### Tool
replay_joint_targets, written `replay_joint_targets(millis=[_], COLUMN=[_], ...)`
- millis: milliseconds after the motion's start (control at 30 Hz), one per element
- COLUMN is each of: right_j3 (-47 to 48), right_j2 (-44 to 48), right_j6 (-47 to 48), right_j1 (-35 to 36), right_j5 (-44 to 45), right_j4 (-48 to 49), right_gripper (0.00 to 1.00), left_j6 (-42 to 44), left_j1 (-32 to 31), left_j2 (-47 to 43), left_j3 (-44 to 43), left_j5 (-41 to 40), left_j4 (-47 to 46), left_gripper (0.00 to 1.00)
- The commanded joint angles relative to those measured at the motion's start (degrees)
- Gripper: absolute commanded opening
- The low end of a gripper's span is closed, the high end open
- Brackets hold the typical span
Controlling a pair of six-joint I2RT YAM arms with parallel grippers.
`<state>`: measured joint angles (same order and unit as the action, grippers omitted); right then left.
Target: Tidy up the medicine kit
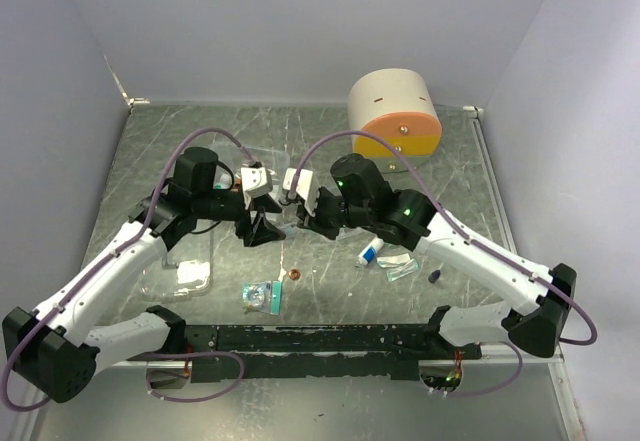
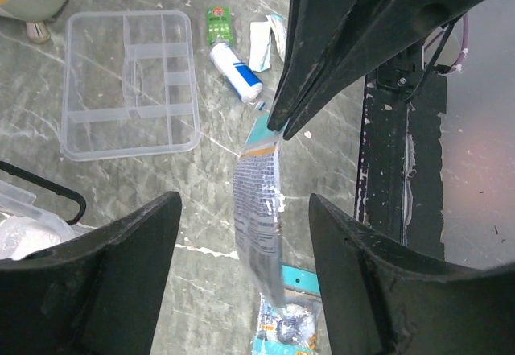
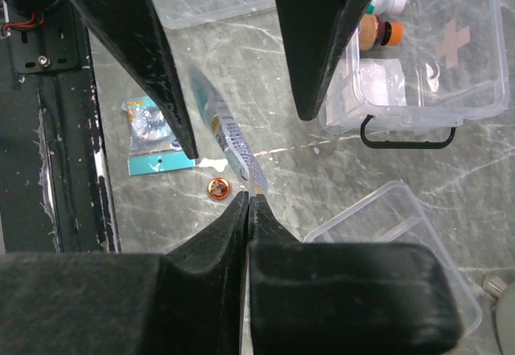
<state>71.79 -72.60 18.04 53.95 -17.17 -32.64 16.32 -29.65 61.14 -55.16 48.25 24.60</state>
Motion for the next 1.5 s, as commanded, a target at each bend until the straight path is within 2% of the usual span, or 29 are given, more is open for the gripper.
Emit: replay_joint_targets(millis=[0,133,400,600,767,833,867,900,933,1000,1067,1233,1300,1367,1467], right_j3=[2.04,2.04,1.06,1.11,1.12,1.07,1.07,1.01,0.76,-0.18,-1.34,-4.87,-6.20,-7.71,-10.20], right_j2=[2.23,2.50,3.60,3.19,2.86,2.80,2.77,2.87,3.12,4.12,5.60,9.96,11.50,13.14,14.64], right_j6=[0.22,-0.28,-2.48,-3.79,-4.61,-5.25,-5.77,-6.38,-7.10,-8.61,-9.91,-13.45,-15.31,-17.14,-18.71], right_j1=[-0.42,-0.41,-0.49,-0.63,-0.94,-1.16,-1.33,-1.62,-1.79,-2.05,-2.46,-2.76,-2.75,-2.74,-2.74], right_j5=[1.18,1.86,4.20,4.20,3.86,4.02,4.24,4.79,5.34,6.51,7.78,11.26,12.30,12.76,10.93], right_j4=[1.01,1.39,4.17,4.45,4.35,4.36,4.21,4.14,4.32,5.03,6.11,9.91,11.50,13.01,15.30], right_gripper=[0.00,0.00,0.00,0.00,0.00,0.00,0.03,0.18,0.28,0.41,0.48,0.51,0.51,0.51,0.51], left_j6=[0.78,1.25,1.23,1.56,1.22,0.51,-0.08,-0.85,-2.31,-5.64,-9.91,-24.13,-29.40,-33.57,-37.88], left_j1=[-0.72,-0.71,-0.80,-0.93,-0.87,-0.88,-0.93,-0.94,-0.94,-0.87,-0.79,0.55,1.39,1.81,1.96], left_j2=[0.87,1.13,1.07,1.04,0.62,0.41,0.33,0.32,0.40,0.51,0.80,3.68,5.17,6.39,8.81], left_j3=[-0.35,-0.26,0.13,-0.13,-0.21,-0.05,0.10,0.19,0.18,0.58,1.43,1.12,-0.48,-2.04,-5.34], left_j5=[-1.07,-0.83,-0.96,-1.95,-3.74,-5.09,-5.82,-6.55,-7.41,-10.31,-15.36,-29.64,-34.15,-39.50,-48.70], left_j4=[0.52,0.45,0.35,-0.01,-0.91,-1.57,-1.82,-2.05,-2.22,-3.49,-5.48,-9.56,-9.07,-8.45,-4.65], left_gripper=[0.71,0.65,0.60,0.45,0.28,0.25,0.24,0.22,0.22,0.23,0.23,0.24,0.24,0.19,0.21])
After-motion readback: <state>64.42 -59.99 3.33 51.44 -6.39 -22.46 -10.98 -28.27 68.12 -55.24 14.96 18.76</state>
